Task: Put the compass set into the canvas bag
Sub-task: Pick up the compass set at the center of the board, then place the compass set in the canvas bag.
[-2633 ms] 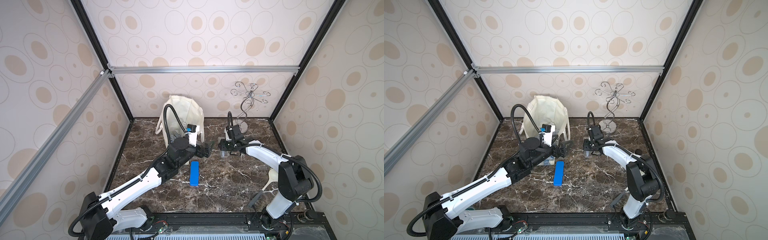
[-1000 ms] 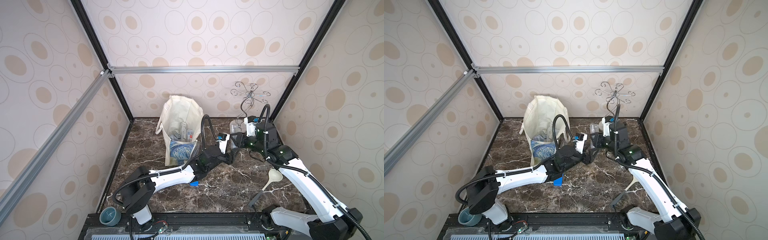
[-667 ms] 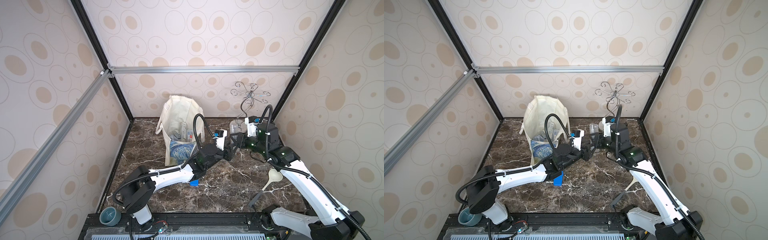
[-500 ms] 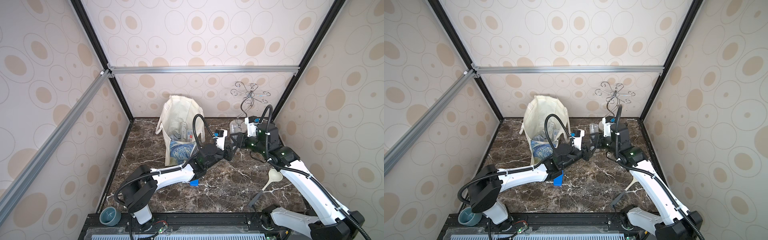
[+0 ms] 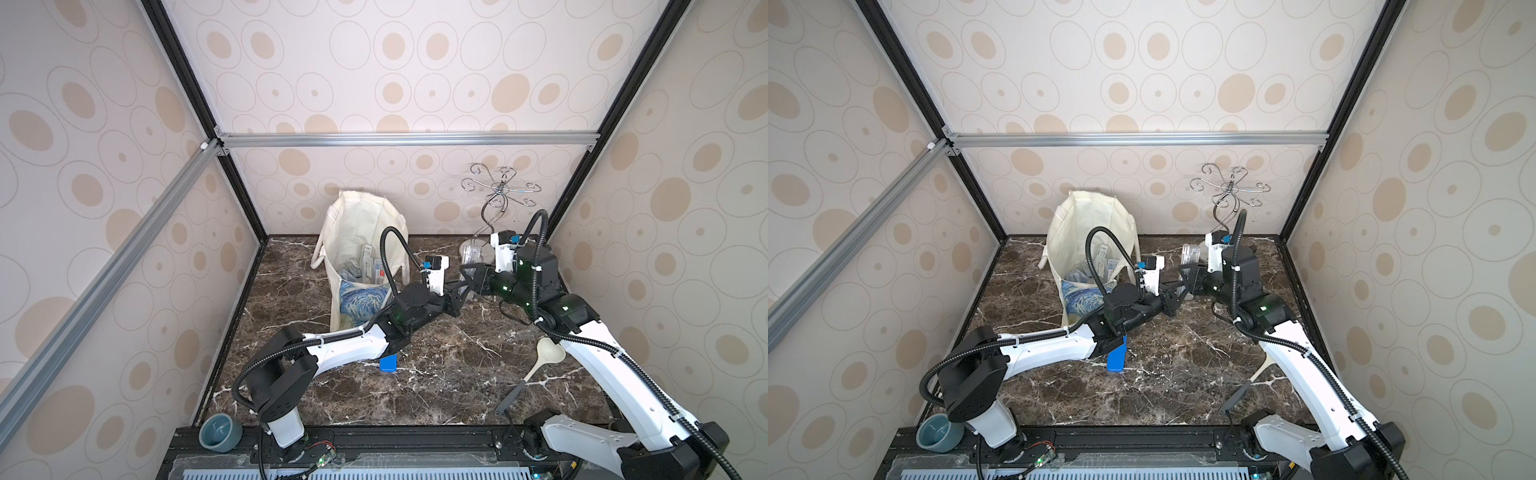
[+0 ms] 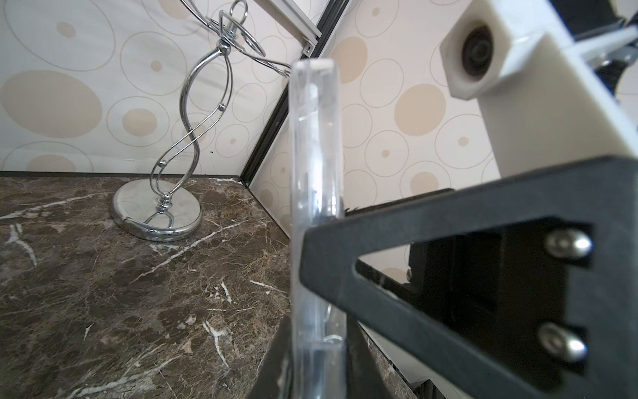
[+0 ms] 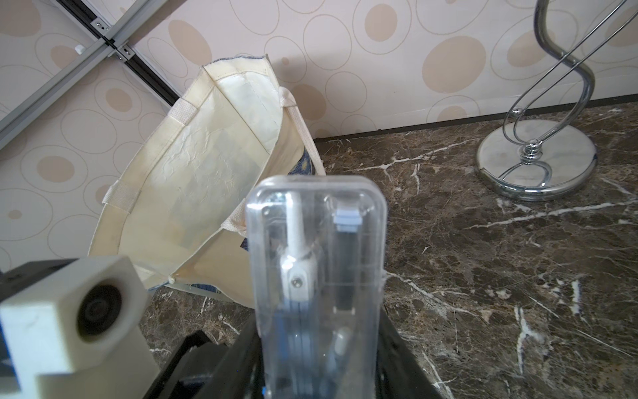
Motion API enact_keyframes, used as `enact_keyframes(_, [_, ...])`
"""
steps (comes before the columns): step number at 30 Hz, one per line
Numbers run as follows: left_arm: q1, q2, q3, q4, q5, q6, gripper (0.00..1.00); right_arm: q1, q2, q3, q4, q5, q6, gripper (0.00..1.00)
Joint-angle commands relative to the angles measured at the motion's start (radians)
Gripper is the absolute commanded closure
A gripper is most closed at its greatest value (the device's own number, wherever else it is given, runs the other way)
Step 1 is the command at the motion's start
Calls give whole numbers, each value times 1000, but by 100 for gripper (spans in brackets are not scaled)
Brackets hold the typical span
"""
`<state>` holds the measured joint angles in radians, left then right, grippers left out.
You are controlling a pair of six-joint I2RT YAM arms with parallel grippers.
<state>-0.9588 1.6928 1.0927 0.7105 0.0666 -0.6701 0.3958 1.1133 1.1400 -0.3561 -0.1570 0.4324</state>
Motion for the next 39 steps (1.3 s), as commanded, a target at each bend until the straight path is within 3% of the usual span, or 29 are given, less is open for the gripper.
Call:
enact_keyframes(1, [9,-3,7,30,-5,14,83,0,-19,-14,1,16,2,42])
enact_keyframes(8, [66,-69,59,-151,-63,52,84,0,-102,-66,-21,173,-32,0])
enact_keyframes(15, [125,-165,145,-317,-189,192,82,-2,-152,-141,-56,323,-21,0])
enact_keyframes(22, [242,-213,267,-562,-334,278,81,-3,-109,-206,-64,355,-15,0])
enact_keyframes(29, [369,-132,403,-836,-387,305,79,-2,-35,-237,-46,309,-26,0])
enact_keyframes(39, [485,64,463,-1023,-364,285,79,-3,-12,-288,-27,287,-17,0])
